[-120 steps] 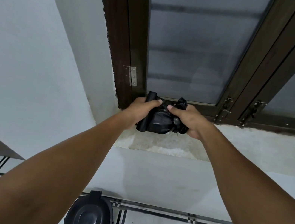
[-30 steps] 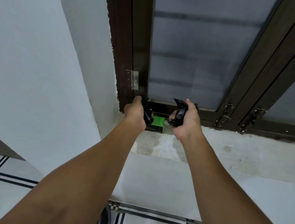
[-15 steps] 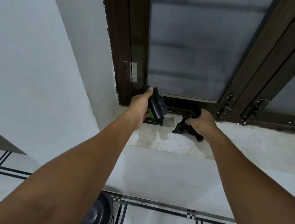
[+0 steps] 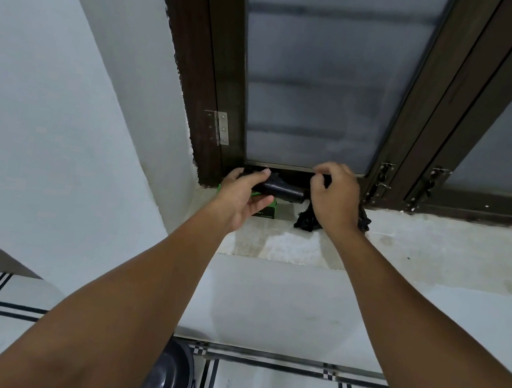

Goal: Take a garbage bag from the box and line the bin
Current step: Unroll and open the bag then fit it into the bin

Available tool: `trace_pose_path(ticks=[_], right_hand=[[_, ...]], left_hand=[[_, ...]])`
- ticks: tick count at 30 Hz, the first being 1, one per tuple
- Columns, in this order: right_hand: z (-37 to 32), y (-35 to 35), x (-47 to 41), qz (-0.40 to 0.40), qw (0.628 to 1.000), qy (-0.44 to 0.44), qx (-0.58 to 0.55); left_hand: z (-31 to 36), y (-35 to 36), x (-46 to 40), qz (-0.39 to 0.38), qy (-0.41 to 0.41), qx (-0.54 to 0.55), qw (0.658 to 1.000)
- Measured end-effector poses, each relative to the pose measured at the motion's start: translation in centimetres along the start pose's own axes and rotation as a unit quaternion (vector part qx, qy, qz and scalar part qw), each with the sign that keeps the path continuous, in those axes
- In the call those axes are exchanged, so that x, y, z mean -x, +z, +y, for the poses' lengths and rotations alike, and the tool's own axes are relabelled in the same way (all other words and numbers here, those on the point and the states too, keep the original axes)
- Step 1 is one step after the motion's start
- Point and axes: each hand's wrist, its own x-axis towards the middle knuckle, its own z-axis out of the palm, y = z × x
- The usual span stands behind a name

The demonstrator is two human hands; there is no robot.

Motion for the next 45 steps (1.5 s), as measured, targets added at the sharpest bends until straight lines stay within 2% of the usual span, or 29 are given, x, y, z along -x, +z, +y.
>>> trace_pose_path(ticks=[2, 3, 5, 7, 9, 15, 18, 19, 21, 22, 25, 26, 29, 33, 34, 36, 37, 40, 41, 45], right_hand=[[-1.2, 0.2, 0.2, -0.057, 0.987, 0.094, -0.117], [-1.7, 0.3, 0.3, -0.107, 0.967, 0.157, -0.171], [-2.5, 0.0, 0.5, -0.227, 0.893, 0.275, -0.275], [-2.5, -0.1, 0.8, -0.296, 0.843, 0.311, -0.323], [-2.3, 0.0, 1.0, -0.298, 0.830, 0.307, -0.358], [-1.7, 0.2, 0.8, -0.215, 0.831, 0.325, -0.397], [-1.1, 0.3, 0.5, -0.187, 0.837, 0.341, -0.385], [-0.9, 0.4, 0.4, -0.170, 0.845, 0.345, -0.373], [-0.2, 0.5, 0.1, -0.128, 0.865, 0.347, -0.340], [0.2, 0.5, -0.1, -0.108, 0.876, 0.344, -0.321], [1.0, 0.7, -0.3, -0.069, 0.905, 0.324, -0.268], [1.2, 0.8, -0.4, -0.058, 0.912, 0.317, -0.253], [1.7, 1.1, -0.5, -0.034, 0.930, 0.300, -0.212], [2.0, 1.5, -0.4, -0.036, 0.946, 0.268, -0.180], [2.0, 1.6, -0.4, -0.045, 0.948, 0.262, -0.173], [2.1, 1.9, -0.2, -0.065, 0.950, 0.259, -0.163], [2.0, 2.1, -0.1, -0.074, 0.948, 0.262, -0.164], [1.7, 2.6, 0.2, -0.103, 0.929, 0.291, -0.206], [1.5, 2.7, 0.4, -0.118, 0.919, 0.300, -0.226], [0.3, 3.4, 1.0, -0.188, 0.902, 0.288, -0.262]], left_hand=[[0.0, -0.1, 0.0, -0.013, 0.012, -0.016, 1.000], [0.0, -0.2, 0.0, -0.021, 0.017, -0.029, 0.999], [-0.1, -0.4, 0.0, -0.034, 0.026, -0.044, 0.998], [-0.1, -0.8, 0.1, -0.047, 0.034, -0.052, 0.997], [-0.1, -1.2, 0.1, -0.057, 0.040, -0.066, 0.995], [0.1, -1.9, -0.2, -0.058, 0.060, -0.150, 0.985], [0.0, -2.1, -0.4, -0.035, 0.115, -0.258, 0.958], [-0.1, -2.3, -0.8, -0.009, 0.152, -0.319, 0.935], [-0.3, -3.0, -1.5, 0.030, 0.217, -0.454, 0.863], [-0.3, -3.4, -2.1, 0.031, 0.238, -0.530, 0.813], [-0.3, -4.2, -3.0, 0.022, 0.274, -0.728, 0.628], [-0.2, -4.3, -3.2, 0.020, 0.275, -0.762, 0.587], [-0.6, -4.6, -3.7, 0.008, 0.249, -0.818, 0.519], [-1.4, -5.3, -4.1, 0.020, 0.234, -0.858, 0.456], [-1.5, -5.3, -4.1, 0.025, 0.238, -0.859, 0.453], [-1.5, -5.5, -4.3, 0.021, 0.252, -0.844, 0.474], [-1.4, -5.7, -4.3, 0.013, 0.256, -0.828, 0.499], [-1.4, -6.5, -4.4, -0.006, 0.274, -0.741, 0.614], [-1.4, -6.7, -4.4, -0.013, 0.282, -0.714, 0.640], [-1.5, -6.3, -3.8, -0.046, 0.299, -0.656, 0.691]])
